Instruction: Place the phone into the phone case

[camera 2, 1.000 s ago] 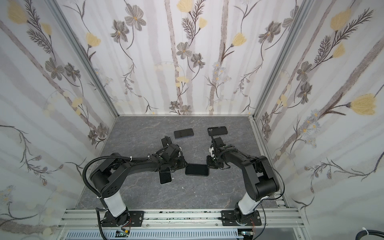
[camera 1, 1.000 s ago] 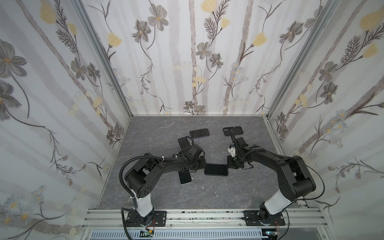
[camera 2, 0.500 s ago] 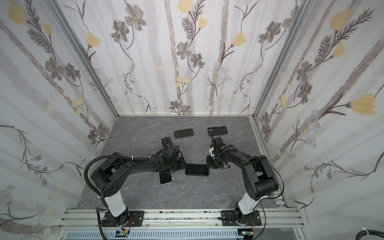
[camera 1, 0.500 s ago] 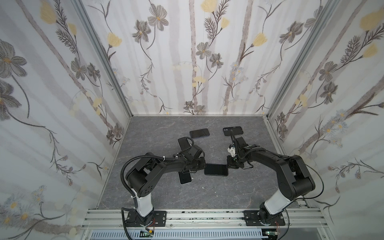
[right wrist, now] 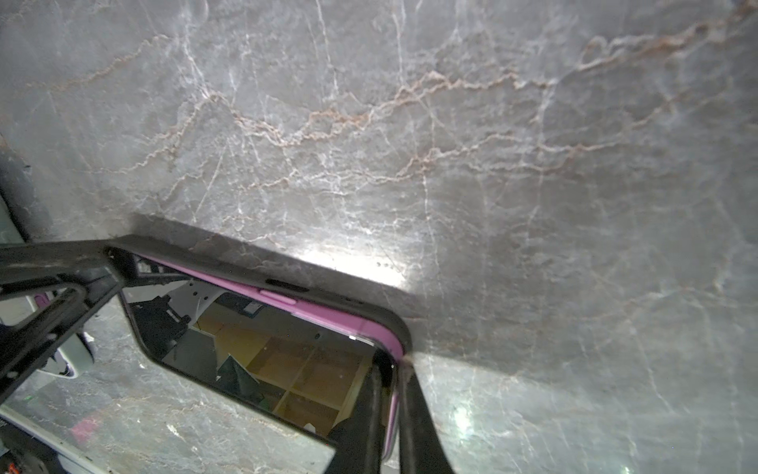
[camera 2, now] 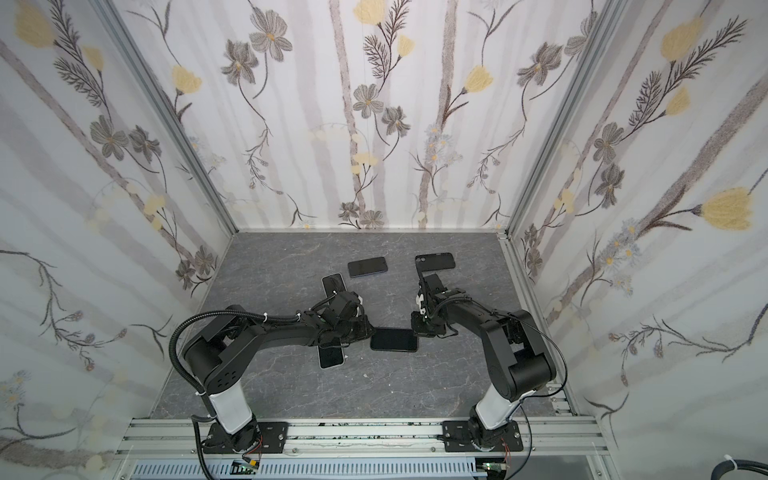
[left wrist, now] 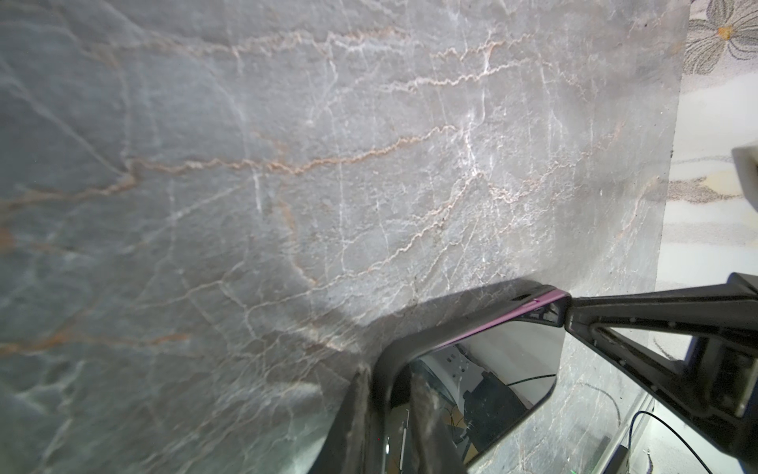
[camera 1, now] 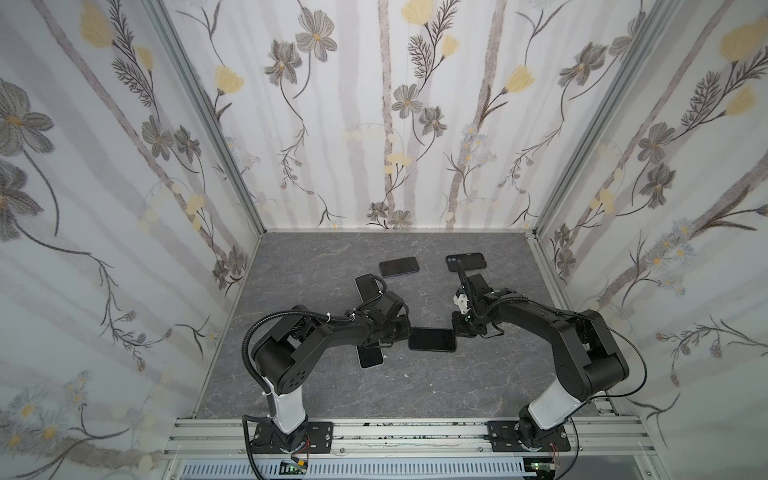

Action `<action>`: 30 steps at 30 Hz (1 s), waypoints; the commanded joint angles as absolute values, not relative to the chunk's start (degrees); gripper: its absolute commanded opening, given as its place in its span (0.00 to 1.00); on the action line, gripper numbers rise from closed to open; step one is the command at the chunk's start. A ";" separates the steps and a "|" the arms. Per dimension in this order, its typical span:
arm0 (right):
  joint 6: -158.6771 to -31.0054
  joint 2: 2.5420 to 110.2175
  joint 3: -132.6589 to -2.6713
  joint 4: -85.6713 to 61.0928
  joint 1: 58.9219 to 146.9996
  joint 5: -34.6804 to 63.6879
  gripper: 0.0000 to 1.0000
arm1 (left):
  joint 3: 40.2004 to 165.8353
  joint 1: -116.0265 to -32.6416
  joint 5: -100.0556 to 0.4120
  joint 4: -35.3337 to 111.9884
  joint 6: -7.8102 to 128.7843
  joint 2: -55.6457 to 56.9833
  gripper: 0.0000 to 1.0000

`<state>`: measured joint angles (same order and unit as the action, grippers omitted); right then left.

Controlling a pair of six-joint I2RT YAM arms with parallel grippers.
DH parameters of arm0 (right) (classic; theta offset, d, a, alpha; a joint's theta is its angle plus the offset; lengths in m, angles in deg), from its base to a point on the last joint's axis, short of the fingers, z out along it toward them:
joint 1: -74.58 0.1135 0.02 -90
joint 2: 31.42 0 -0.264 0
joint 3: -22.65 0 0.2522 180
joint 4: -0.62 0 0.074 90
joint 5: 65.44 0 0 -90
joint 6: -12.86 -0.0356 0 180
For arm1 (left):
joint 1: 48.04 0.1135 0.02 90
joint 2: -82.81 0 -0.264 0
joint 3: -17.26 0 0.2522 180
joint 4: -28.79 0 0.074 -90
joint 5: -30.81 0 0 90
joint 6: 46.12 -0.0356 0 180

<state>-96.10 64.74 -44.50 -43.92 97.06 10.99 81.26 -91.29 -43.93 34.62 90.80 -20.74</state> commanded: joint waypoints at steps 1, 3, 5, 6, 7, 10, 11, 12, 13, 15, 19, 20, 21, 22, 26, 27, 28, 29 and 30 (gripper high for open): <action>-95.69 66.97 -43.58 -46.92 97.92 18.35 0.10 | 80.70 -91.29 -44.74 36.48 90.99 -20.50 0.19; -95.77 67.36 -43.65 -47.23 98.28 18.94 0.10 | 80.51 -91.29 -44.71 36.46 90.99 -20.43 0.19; -95.86 67.71 -43.67 -47.33 98.69 19.28 0.10 | 80.39 -91.29 -44.69 36.31 90.99 -20.29 0.19; -95.94 67.90 -43.76 -47.47 99.03 19.37 0.10 | 80.35 -91.29 -44.69 36.22 91.05 -20.28 0.19; -95.97 68.04 -43.85 -47.63 99.26 19.52 0.10 | 80.23 -91.29 -44.63 36.22 91.08 -20.39 0.19; -96.13 68.31 -44.15 -47.92 99.88 20.06 0.10 | 80.23 -91.29 -44.58 36.04 91.17 -20.33 0.19; -96.10 68.36 -44.28 -47.95 100.02 20.27 0.10 | 80.18 -91.29 -44.52 36.04 91.14 -20.39 0.19; -96.13 68.39 -44.37 -48.08 100.09 20.35 0.10 | 80.36 -91.29 -44.51 36.11 91.12 -20.52 0.19; -96.13 68.42 -44.46 -48.04 100.16 20.34 0.10 | 80.49 -91.29 -44.50 36.28 90.99 -20.51 0.19; -96.21 68.44 -44.62 -48.18 100.28 20.40 0.10 | 80.61 -91.29 -44.43 36.57 90.90 -20.40 0.19; -96.21 68.52 -44.73 -48.50 100.57 20.67 0.10 | 80.46 -91.29 -44.87 36.66 90.90 -20.24 0.19; -96.13 68.47 -44.73 -48.56 100.57 20.85 0.10 | 80.52 -91.29 -44.75 36.57 90.90 -20.44 0.19; -96.12 68.42 -44.72 -48.61 100.53 21.10 0.10 | 80.66 -91.30 -44.65 36.49 90.95 -20.54 0.19; -96.04 68.34 -44.73 -48.73 100.61 21.17 0.10 | 80.80 -91.29 -44.67 36.52 90.99 -20.71 0.19; -95.74 67.69 -45.61 -48.78 100.76 21.21 0.10 | 81.48 -91.29 -44.69 36.64 90.91 -20.81 0.19; -95.61 67.44 -46.15 -49.01 100.84 21.22 0.10 | 81.84 -91.29 -44.82 36.86 90.73 -20.63 0.19; -95.31 67.12 -46.91 -49.28 100.94 21.02 0.10 | 82.26 -91.24 -44.96 37.23 90.44 -20.59 0.18; -95.04 66.85 -47.73 -49.68 100.95 20.82 0.10 | 82.68 -91.20 -45.11 37.63 90.10 -20.52 0.19; -94.54 66.41 -48.86 -50.10 101.11 20.62 0.10 | 83.36 -91.24 -45.22 38.22 89.71 -20.39 0.19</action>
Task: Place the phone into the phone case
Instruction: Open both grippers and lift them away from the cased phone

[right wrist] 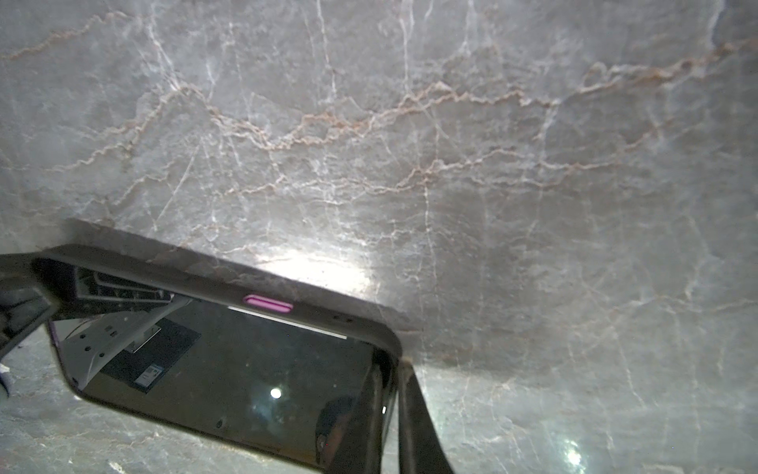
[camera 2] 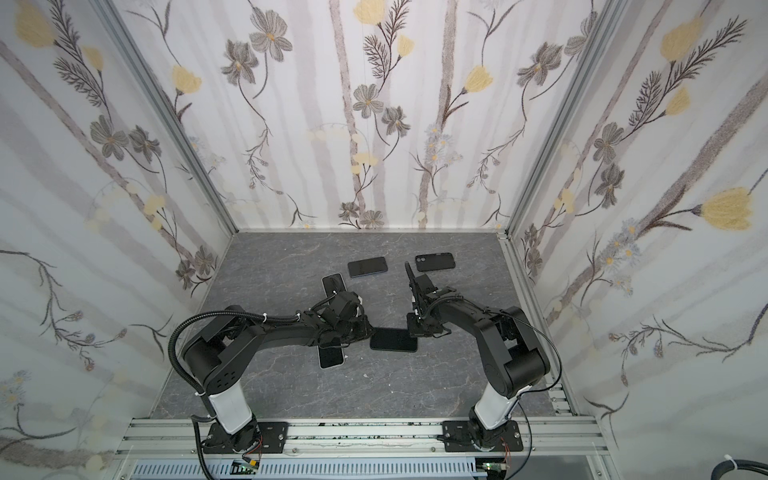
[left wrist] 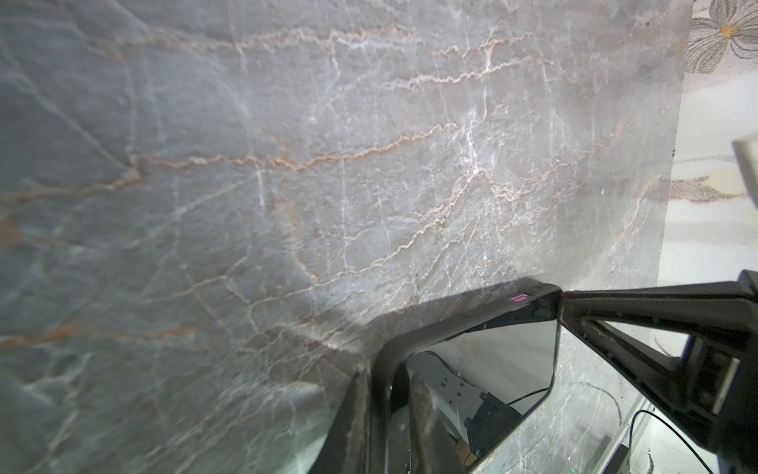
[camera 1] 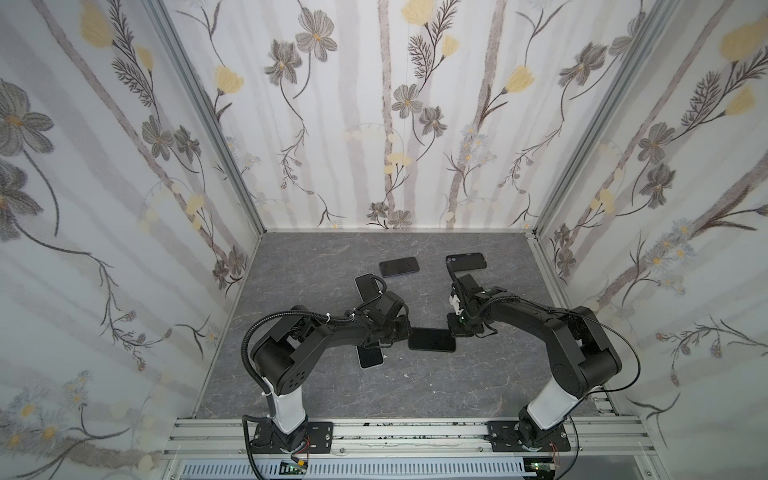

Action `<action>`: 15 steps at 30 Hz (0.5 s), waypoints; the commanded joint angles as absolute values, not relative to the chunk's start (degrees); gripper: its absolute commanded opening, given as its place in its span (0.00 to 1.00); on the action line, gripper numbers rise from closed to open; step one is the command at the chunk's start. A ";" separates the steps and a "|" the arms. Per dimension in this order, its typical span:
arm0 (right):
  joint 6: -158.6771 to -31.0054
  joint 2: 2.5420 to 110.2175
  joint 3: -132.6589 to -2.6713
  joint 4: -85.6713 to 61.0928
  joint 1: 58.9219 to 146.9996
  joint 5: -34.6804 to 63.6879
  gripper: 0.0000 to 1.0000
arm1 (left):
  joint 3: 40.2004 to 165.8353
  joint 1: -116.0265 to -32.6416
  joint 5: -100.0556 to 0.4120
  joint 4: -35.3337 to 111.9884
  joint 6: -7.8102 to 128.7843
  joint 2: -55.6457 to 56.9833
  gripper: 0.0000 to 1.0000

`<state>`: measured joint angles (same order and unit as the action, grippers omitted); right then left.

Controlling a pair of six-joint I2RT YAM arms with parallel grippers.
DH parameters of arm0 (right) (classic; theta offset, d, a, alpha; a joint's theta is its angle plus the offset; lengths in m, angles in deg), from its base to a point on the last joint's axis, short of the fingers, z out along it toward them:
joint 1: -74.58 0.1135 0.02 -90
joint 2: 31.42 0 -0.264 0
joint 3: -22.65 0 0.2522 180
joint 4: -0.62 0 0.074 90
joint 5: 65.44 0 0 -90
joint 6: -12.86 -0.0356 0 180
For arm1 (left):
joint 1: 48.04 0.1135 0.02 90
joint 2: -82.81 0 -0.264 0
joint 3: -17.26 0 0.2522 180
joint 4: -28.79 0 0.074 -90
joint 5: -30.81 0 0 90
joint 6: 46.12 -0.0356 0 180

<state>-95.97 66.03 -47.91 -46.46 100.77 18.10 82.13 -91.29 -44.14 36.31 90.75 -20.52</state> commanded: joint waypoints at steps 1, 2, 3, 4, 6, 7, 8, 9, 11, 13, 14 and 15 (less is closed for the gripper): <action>-94.06 65.90 -50.07 -50.54 101.24 20.39 0.10 | 83.94 -91.13 -45.48 38.86 89.27 -20.10 0.19; -93.57 65.23 -51.12 -50.91 101.32 20.13 0.10 | 84.36 -91.10 -45.79 39.36 88.90 -19.75 0.19; -93.10 64.34 -52.61 -51.31 101.40 19.81 0.11 | 84.83 -91.03 -46.25 39.63 88.43 -19.18 0.19; -92.80 63.41 -54.01 -51.67 101.44 19.72 0.12 | 85.34 -90.94 -46.63 39.80 87.84 -18.54 0.19; -92.57 61.63 -56.69 -52.25 101.45 19.57 0.11 | 86.54 -90.70 -47.58 40.63 86.39 -17.09 0.19; -92.46 60.67 -58.03 -52.21 101.51 19.12 0.11 | 87.25 -90.61 -48.35 41.25 85.43 -16.04 0.19; -92.16 60.41 -59.12 -52.02 101.53 18.54 0.11 | 87.84 -90.58 -49.02 41.89 84.59 -15.04 0.19; -91.63 58.09 -60.22 -51.54 101.54 17.60 0.11 | 88.46 -90.35 -49.86 42.63 83.51 -13.90 0.19; -90.31 55.87 -61.47 -49.67 101.65 16.24 0.12 | 89.44 -90.03 -51.29 43.95 81.33 -11.52 0.19; -88.47 53.00 -61.97 -46.88 101.73 15.61 0.12 | 89.70 -89.75 -53.03 44.90 78.88 -8.81 0.20; -87.36 51.84 -62.01 -45.59 101.70 14.91 0.13 | 89.83 -89.61 -53.40 45.19 77.73 -7.75 0.21; -85.64 50.42 -61.86 -44.05 101.73 13.85 0.18 | 89.75 -89.58 -53.64 45.39 76.11 -6.42 0.22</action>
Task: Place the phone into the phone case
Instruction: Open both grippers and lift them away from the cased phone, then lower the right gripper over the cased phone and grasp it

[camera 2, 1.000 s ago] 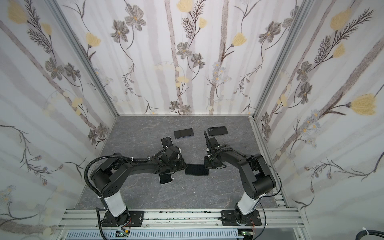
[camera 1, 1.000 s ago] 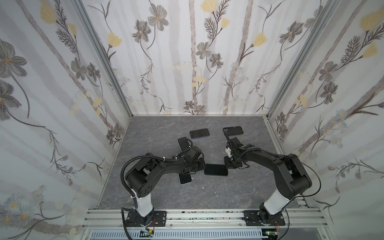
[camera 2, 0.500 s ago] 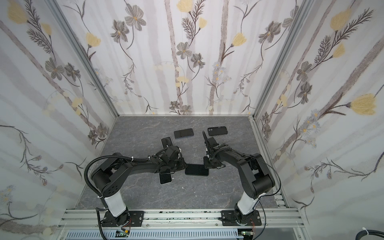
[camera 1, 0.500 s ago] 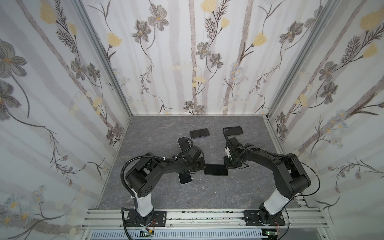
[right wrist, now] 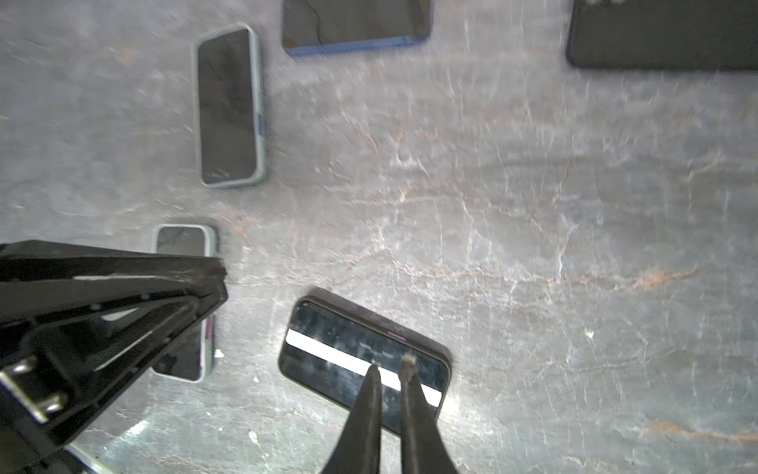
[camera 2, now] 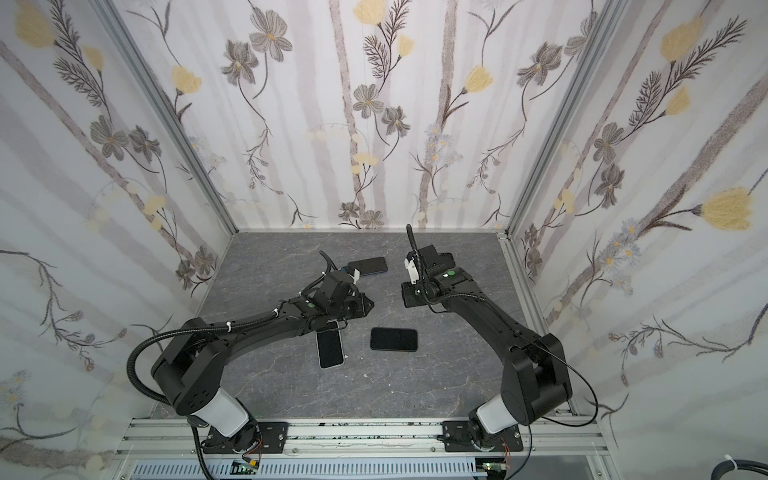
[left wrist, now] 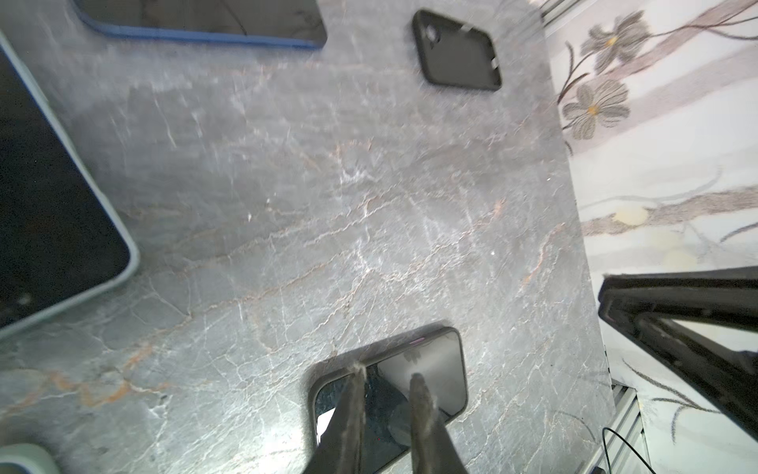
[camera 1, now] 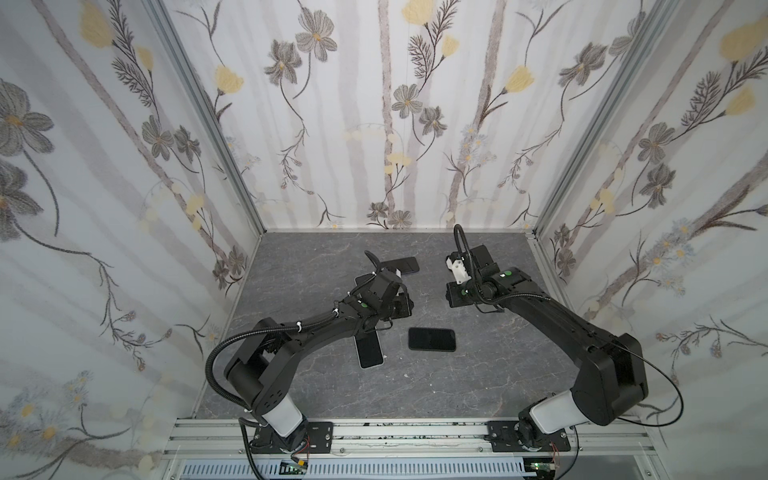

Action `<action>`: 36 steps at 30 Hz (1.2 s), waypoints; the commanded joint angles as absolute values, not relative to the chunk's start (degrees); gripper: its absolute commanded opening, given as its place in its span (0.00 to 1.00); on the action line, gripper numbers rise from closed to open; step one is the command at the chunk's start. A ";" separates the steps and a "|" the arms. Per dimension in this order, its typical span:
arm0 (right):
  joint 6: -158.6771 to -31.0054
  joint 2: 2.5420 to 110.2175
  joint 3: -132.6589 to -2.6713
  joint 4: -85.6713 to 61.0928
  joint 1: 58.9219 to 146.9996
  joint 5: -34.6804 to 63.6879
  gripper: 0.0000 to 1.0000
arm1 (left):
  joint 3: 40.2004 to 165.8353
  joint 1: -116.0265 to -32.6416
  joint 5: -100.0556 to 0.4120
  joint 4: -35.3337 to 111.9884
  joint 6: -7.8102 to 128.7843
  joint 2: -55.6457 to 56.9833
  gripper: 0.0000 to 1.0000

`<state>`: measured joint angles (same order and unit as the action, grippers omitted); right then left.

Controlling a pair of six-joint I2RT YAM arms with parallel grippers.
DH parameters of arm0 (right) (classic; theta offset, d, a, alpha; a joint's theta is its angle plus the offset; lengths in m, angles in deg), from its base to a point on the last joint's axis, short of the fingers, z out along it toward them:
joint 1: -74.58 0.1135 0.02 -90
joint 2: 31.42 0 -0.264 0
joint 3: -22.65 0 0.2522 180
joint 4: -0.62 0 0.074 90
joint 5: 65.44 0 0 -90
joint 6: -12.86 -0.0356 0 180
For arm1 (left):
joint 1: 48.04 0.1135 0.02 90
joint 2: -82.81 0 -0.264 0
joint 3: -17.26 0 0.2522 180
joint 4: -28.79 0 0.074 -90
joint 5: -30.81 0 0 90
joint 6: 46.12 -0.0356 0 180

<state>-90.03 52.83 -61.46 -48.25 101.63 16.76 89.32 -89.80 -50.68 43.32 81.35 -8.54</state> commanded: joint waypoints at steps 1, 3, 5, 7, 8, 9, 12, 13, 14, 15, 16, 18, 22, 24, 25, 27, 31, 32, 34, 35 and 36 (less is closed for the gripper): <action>-83.40 49.15 -61.55 -42.59 101.78 12.35 0.27 | 89.60 -89.53 -53.84 45.51 74.30 -5.13 0.23; -77.62 46.64 -60.44 -40.12 102.27 10.04 0.43 | 89.08 -89.50 -53.85 45.52 70.58 -2.64 0.27; -71.33 44.08 -58.48 -38.22 102.97 8.65 0.54 | 88.85 -89.44 -53.33 45.72 66.03 -0.17 0.34; -62.96 41.55 -55.57 -36.82 103.77 5.66 0.66 | 88.62 -89.39 -53.44 46.44 60.52 2.75 0.41; -58.32 40.46 -54.12 -36.98 104.39 3.94 0.68 | 88.50 -89.49 -53.44 46.65 57.94 4.06 0.44; -52.21 39.00 -52.39 -37.39 105.19 2.37 0.73 | 88.13 -89.41 -53.70 46.72 55.01 5.91 0.46; -40.35 33.45 -44.34 -34.28 107.22 1.83 0.99 | 85.18 -89.35 -55.88 44.69 47.49 12.22 0.59; -37.18 31.89 -41.83 -32.82 107.65 1.65 1.00 | 83.55 -89.35 -57.06 43.14 45.40 14.52 0.65; -36.20 31.16 -40.09 -31.62 107.82 1.93 1.00 | 81.60 -89.40 -58.49 41.59 43.68 16.80 0.70; -35.56 31.14 -39.26 -31.34 107.85 2.36 1.00 | 79.18 -89.39 -59.80 39.52 41.78 19.24 0.75; -34.06 32.09 -39.34 -32.66 107.84 2.57 1.00 | 76.82 -89.35 -61.06 37.46 39.82 21.65 0.79; -31.61 35.09 -40.46 -36.61 108.01 3.65 0.99 | 72.92 -89.27 -63.73 34.40 37.48 25.25 0.88; -27.64 41.94 -42.38 -43.18 108.29 6.22 1.00 | 71.56 -88.67 -65.83 35.95 35.86 27.45 0.96; -26.91 44.44 -43.10 -44.20 108.40 6.78 1.00 | 72.36 -88.65 -65.54 38.25 34.88 27.11 0.98; -26.79 45.19 -43.06 -43.79 108.39 6.76 1.00 | 72.61 -88.71 -65.46 38.94 34.46 27.09 0.99; -26.42 46.92 -42.67 -42.15 108.47 7.11 1.00 | 72.34 -88.68 -65.20 39.39 33.51 27.31 1.00; -26.73 51.16 -41.83 -37.29 108.66 10.15 1.00 | 71.46 -88.56 -65.78 38.86 32.52 27.22 1.00; -26.75 52.26 -42.14 -37.43 108.67 10.47 1.00 | 71.99 -88.57 -66.07 39.54 32.59 26.75 1.00; -26.55 54.07 -42.94 -38.07 108.66 10.57 1.00 | 72.74 -88.56 -66.74 40.63 32.70 26.03 1.00; -26.46 54.94 -43.29 -38.26 108.74 10.73 1.00 | 72.80 -88.60 -66.86 41.00 32.60 25.83 1.00; -26.43 55.58 -43.48 -38.36 108.70 10.72 0.99 | 72.85 -88.51 -66.88 41.12 32.56 25.69 1.00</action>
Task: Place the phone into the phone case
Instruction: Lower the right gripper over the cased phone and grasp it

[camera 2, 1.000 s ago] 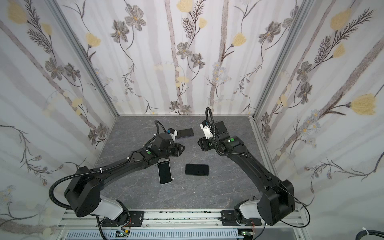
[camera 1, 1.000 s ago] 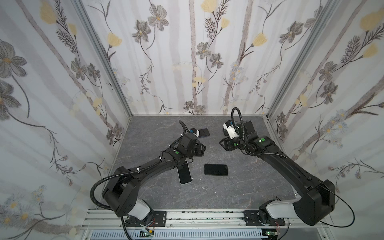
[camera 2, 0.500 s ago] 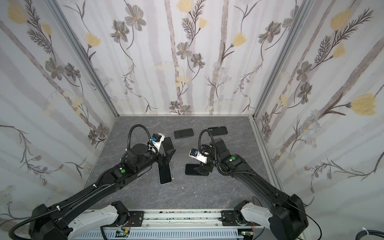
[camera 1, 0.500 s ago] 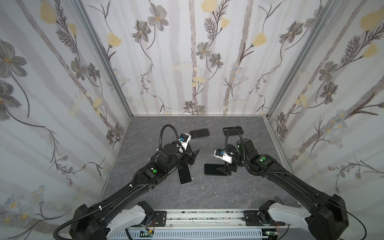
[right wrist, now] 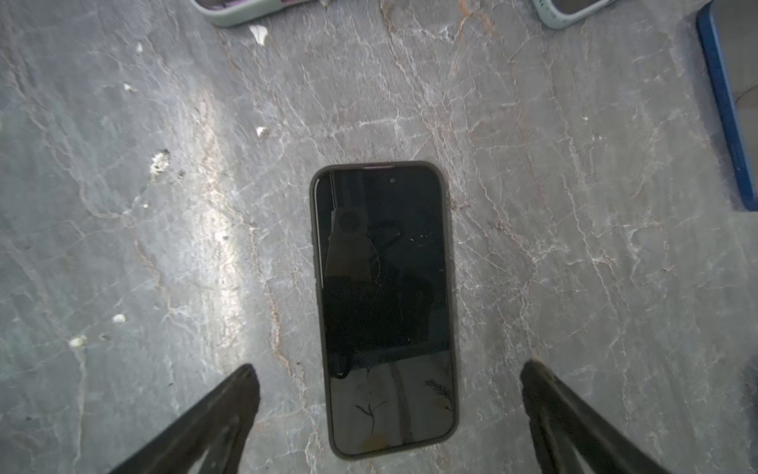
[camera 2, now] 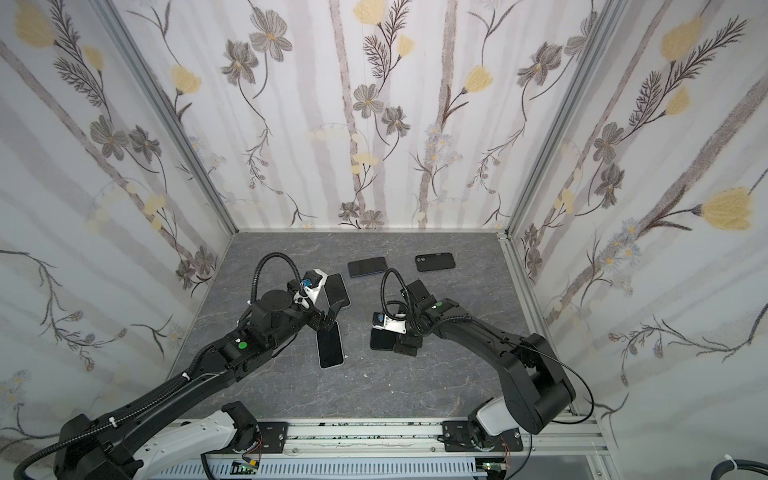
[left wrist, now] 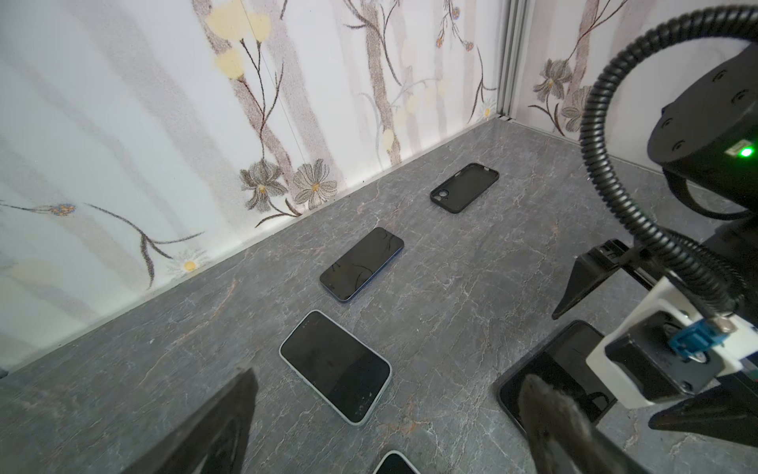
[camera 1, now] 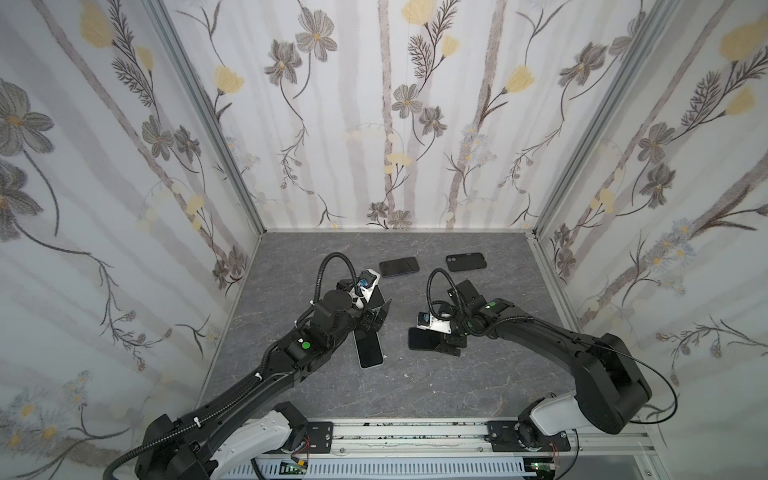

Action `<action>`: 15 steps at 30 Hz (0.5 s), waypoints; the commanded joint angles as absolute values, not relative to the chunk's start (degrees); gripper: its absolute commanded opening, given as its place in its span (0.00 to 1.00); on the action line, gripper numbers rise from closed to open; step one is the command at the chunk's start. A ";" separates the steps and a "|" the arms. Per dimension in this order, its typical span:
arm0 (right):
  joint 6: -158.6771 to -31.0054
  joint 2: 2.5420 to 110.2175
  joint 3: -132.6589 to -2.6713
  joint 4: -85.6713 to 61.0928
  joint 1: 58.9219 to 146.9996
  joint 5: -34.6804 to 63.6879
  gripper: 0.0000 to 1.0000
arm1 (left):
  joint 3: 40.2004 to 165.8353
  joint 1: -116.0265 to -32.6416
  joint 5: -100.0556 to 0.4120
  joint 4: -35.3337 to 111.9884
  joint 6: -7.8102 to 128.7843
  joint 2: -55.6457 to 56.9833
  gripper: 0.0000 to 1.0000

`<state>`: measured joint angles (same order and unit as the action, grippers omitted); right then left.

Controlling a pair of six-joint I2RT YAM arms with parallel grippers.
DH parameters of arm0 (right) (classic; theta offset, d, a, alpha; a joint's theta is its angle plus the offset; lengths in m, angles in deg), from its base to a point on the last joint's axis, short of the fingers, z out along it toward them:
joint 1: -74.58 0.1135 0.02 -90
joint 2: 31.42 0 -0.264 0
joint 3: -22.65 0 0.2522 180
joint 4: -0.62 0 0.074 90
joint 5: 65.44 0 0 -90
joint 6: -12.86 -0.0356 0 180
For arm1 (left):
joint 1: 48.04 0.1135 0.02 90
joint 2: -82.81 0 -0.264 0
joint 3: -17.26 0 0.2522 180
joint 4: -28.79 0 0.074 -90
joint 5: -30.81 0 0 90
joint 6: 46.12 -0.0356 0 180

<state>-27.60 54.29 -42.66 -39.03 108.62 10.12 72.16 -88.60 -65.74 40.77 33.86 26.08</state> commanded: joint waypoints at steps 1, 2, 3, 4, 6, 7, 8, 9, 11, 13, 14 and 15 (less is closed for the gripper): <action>-26.56 56.28 -43.71 -38.36 108.70 10.83 1.00 | 72.85 -88.48 -66.85 41.22 32.52 25.59 1.00; -26.54 56.99 -43.91 -38.46 108.79 11.11 1.00 | 72.90 -88.47 -66.62 41.36 32.45 25.51 1.00; -26.61 57.56 -44.10 -38.45 108.90 11.51 1.00 | 72.92 -88.48 -66.37 41.47 32.26 25.51 1.00; -26.73 58.30 -44.27 -38.60 108.99 11.94 0.99 | 73.03 -88.49 -66.15 41.49 32.25 25.51 1.00; -26.72 59.57 -44.84 -39.46 108.96 12.30 0.99 | 73.07 -88.48 -66.04 41.66 32.14 25.54 1.00; -26.84 59.62 -45.18 -39.81 108.95 12.52 1.00 | 73.03 -88.47 -65.98 41.88 32.19 25.58 1.00; -27.34 61.63 -45.40 -39.98 109.01 12.60 1.00 | 73.14 -88.54 -65.93 42.08 32.25 25.59 1.00; -27.58 61.97 -45.58 -40.24 109.03 12.38 1.00 | 73.18 -88.48 -65.96 42.28 32.28 25.59 1.00; -27.74 62.91 -45.93 -40.99 109.18 11.36 0.99 | 73.15 -88.47 -65.88 42.54 32.19 25.80 1.00; -28.17 63.56 -45.90 -40.91 109.27 11.05 1.00 | 73.18 -88.47 -65.94 42.63 32.03 25.95 1.00; -28.37 63.98 -45.87 -40.96 109.41 10.94 1.00 | 73.08 -88.47 -65.96 42.64 31.95 26.03 1.00; -28.45 64.40 -45.95 -40.98 109.44 11.14 1.00 | 73.11 -88.47 -65.96 42.64 31.84 26.03 1.00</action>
<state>-27.93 63.54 -45.53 -39.79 109.23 12.39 72.58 -88.58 -66.02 43.02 32.88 25.78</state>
